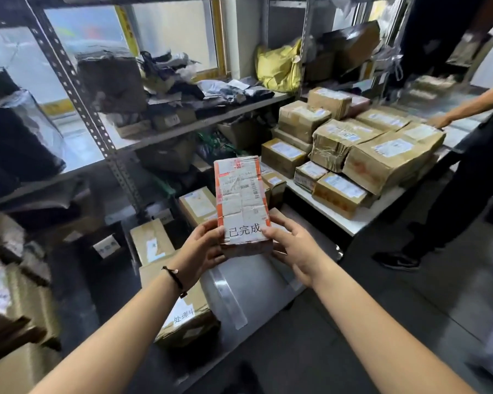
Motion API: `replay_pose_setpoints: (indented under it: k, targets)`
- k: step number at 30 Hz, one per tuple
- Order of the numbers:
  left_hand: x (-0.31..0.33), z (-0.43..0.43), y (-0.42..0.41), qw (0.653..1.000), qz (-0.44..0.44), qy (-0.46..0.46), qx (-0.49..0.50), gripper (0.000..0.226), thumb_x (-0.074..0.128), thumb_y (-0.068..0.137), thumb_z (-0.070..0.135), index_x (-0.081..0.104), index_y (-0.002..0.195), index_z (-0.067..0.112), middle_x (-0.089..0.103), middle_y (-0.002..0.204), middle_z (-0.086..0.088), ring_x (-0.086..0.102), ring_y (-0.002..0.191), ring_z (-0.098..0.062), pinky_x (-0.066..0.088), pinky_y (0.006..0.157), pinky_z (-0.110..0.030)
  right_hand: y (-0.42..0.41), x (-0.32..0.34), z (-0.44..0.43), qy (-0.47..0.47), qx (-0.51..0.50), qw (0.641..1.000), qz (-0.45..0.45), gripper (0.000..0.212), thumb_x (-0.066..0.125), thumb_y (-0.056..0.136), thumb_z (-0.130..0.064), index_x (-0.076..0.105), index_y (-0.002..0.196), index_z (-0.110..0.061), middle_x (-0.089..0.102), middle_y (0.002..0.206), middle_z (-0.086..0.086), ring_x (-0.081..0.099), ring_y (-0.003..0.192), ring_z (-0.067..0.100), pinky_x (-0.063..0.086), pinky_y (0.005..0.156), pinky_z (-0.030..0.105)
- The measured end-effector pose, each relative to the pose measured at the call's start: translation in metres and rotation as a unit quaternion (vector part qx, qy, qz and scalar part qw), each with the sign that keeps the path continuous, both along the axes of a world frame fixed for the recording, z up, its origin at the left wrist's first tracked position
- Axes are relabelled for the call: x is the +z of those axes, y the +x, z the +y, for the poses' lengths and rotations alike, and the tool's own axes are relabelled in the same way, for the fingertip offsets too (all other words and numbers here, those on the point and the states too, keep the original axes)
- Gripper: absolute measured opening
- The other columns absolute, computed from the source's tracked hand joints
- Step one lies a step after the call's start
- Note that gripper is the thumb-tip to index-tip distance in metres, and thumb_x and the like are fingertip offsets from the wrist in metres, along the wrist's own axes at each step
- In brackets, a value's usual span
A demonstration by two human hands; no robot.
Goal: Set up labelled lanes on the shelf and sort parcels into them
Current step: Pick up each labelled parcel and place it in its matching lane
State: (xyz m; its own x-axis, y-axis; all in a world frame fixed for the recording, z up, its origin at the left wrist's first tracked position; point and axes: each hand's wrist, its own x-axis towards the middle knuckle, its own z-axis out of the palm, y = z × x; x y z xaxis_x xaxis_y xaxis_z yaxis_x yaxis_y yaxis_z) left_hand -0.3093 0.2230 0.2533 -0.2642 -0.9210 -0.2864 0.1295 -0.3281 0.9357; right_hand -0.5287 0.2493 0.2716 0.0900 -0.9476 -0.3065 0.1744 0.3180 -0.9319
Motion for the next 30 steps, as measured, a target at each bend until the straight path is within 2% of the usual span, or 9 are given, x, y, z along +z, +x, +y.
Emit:
replay_pose_setpoints:
  k: [5, 10, 12, 15, 18, 20, 24, 26, 30]
  targets:
    - [-0.018, -0.044, -0.011, 1.0, -0.019, 0.017, 0.003, 0.055, 0.065, 0.081, 0.039, 0.053, 0.133, 0.027, 0.074, 0.114, 0.001, 0.073, 0.088, -0.016, 0.056, 0.064, -0.023, -0.013, -0.016, -0.051, 0.038, 0.028, 0.999, 0.006, 0.028, 0.066, 0.096, -0.014, 0.059, 0.114, -0.033, 0.075, 0.115, 0.003, 0.074, 0.083, 0.007, 0.055, 0.063, 0.017]
    - [-0.043, -0.079, -0.01, 0.998, 0.005, 0.064, -0.002, 0.037, 0.075, 0.084, 0.038, 0.065, 0.119, 0.033, 0.067, 0.107, -0.005, 0.05, 0.086, -0.029, 0.046, 0.074, -0.033, -0.022, -0.036, -0.099, 0.091, 0.056, 0.994, 0.007, 0.034, 0.065, 0.096, -0.011, 0.06, 0.124, -0.027, 0.076, 0.113, 0.002, 0.074, 0.081, 0.007, 0.055, 0.065, 0.019]
    - [-0.051, -0.086, -0.004, 0.997, -0.017, 0.076, 0.001, 0.042, 0.077, 0.079, 0.043, 0.065, 0.117, 0.03, 0.067, 0.108, -0.005, 0.054, 0.084, -0.026, 0.047, 0.078, -0.036, -0.022, -0.044, -0.11, 0.114, 0.073, 0.991, 0.008, 0.033, 0.065, 0.096, -0.011, 0.061, 0.125, -0.027, 0.076, 0.108, -0.001, 0.073, 0.078, 0.005, 0.054, 0.067, 0.019]
    - [-0.068, -0.097, 0.008, 0.993, -0.078, 0.081, 0.039, 0.068, 0.082, 0.07, 0.055, 0.059, 0.126, 0.026, 0.069, 0.124, -0.001, 0.067, 0.112, -0.02, 0.053, 0.099, -0.046, -0.019, -0.065, -0.125, 0.147, 0.097, 0.984, 0.005, 0.033, 0.063, 0.097, -0.014, 0.062, 0.126, -0.028, 0.077, 0.106, -0.005, 0.073, 0.079, 0.005, 0.048, 0.082, 0.027]
    - [-0.082, -0.102, 0.022, 0.982, -0.074, 0.117, 0.129, 0.031, 0.067, 0.093, 0.033, 0.061, 0.122, 0.024, 0.066, 0.125, -0.006, 0.065, 0.114, -0.022, 0.054, 0.096, -0.045, -0.016, -0.089, -0.13, 0.191, 0.12, 0.974, 0.015, 0.036, 0.063, 0.098, -0.016, 0.06, 0.131, -0.029, 0.078, 0.104, -0.008, 0.074, 0.083, 0.007, 0.042, 0.1, 0.037]
    - [-0.089, -0.1, 0.029, 0.969, -0.067, 0.142, 0.188, 0.021, 0.06, 0.098, 0.025, 0.061, 0.119, 0.022, 0.067, 0.119, -0.003, 0.066, 0.109, -0.023, 0.055, 0.093, -0.043, -0.014, -0.103, -0.127, 0.216, 0.137, 0.967, 0.013, 0.039, 0.063, 0.098, -0.017, 0.058, 0.135, -0.026, 0.077, 0.108, -0.006, 0.074, 0.087, 0.009, 0.042, 0.103, 0.039]
    - [-0.102, -0.085, 0.042, 0.951, -0.075, 0.181, 0.239, 0.021, 0.057, 0.1, 0.026, 0.063, 0.117, 0.016, 0.068, 0.121, -0.003, 0.066, 0.107, -0.023, 0.054, 0.085, -0.036, -0.018, -0.128, -0.123, 0.244, 0.193, 0.95, 0.031, 0.033, 0.062, 0.099, -0.014, 0.061, 0.129, -0.027, 0.077, 0.111, -0.004, 0.073, 0.094, 0.01, 0.045, 0.093, 0.032]
    - [-0.106, -0.076, 0.044, 0.942, -0.069, 0.198, 0.261, 0.019, 0.057, 0.1, 0.027, 0.063, 0.115, 0.017, 0.067, 0.119, -0.004, 0.066, 0.108, -0.024, 0.053, 0.09, -0.039, -0.019, -0.143, -0.123, 0.251, 0.226, 0.94, 0.046, 0.037, 0.061, 0.099, -0.015, 0.059, 0.134, -0.025, 0.076, 0.115, -0.002, 0.072, 0.102, 0.012, 0.044, 0.092, 0.03]
    - [-0.117, -0.057, 0.046, 0.925, -0.064, 0.221, 0.301, 0.02, 0.058, 0.099, 0.025, 0.063, 0.115, 0.015, 0.069, 0.12, -0.005, 0.067, 0.11, -0.026, 0.051, 0.1, -0.046, -0.015, -0.165, -0.125, 0.272, 0.267, 0.922, 0.073, 0.035, 0.058, 0.1, -0.009, 0.061, 0.133, -0.021, 0.077, 0.112, 0.001, 0.074, 0.09, 0.008, 0.051, 0.064, 0.016]
